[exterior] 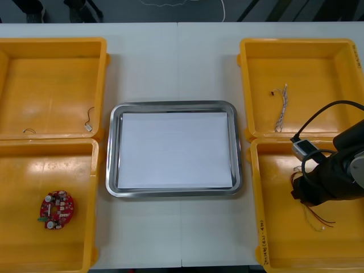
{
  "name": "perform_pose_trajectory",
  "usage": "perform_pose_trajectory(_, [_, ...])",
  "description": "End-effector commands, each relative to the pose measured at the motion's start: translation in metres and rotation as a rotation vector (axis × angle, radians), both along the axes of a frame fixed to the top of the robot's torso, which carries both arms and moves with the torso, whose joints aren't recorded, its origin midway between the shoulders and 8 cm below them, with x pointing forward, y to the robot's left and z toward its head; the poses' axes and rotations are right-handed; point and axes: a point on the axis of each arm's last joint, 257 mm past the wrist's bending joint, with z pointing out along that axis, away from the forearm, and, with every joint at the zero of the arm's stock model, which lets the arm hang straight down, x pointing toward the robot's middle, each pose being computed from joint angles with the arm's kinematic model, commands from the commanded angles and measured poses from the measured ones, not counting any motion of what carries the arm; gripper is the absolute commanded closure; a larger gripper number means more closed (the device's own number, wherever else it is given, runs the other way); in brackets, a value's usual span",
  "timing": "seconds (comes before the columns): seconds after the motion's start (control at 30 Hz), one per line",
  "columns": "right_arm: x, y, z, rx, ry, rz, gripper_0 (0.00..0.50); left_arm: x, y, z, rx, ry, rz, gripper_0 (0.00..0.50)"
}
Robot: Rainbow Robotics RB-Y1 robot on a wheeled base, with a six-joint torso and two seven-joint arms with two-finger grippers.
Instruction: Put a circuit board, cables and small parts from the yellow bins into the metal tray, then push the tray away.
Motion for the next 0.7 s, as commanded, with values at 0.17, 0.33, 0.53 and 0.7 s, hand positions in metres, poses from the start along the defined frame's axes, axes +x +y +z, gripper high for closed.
perform_pose_trajectory(0.17, [0.001, -0.012, -0.016, -0.016, 0.001, -0.043, 0.000, 0.012, -0.032, -0.004, -0.029, -0.026, -0.075, 0.000])
perform_pose_trajectory(0.33, [0.001, -0.011, -0.020, -0.024, -0.002, -0.043, 0.000, 0.011, -0.044, -0.012, -0.063, -0.023, -0.078, 0.000])
perform_pose_trajectory(0.53, [0.001, -0.011, -0.026, -0.026, -0.005, -0.048, 0.000, 0.006, -0.059, -0.028, -0.101, -0.002, -0.084, 0.000])
perform_pose_trajectory(0.7, [0.004, -0.010, -0.032, -0.019, -0.012, -0.054, 0.000, 0.001, -0.068, -0.047, -0.111, 0.006, -0.095, 0.000])
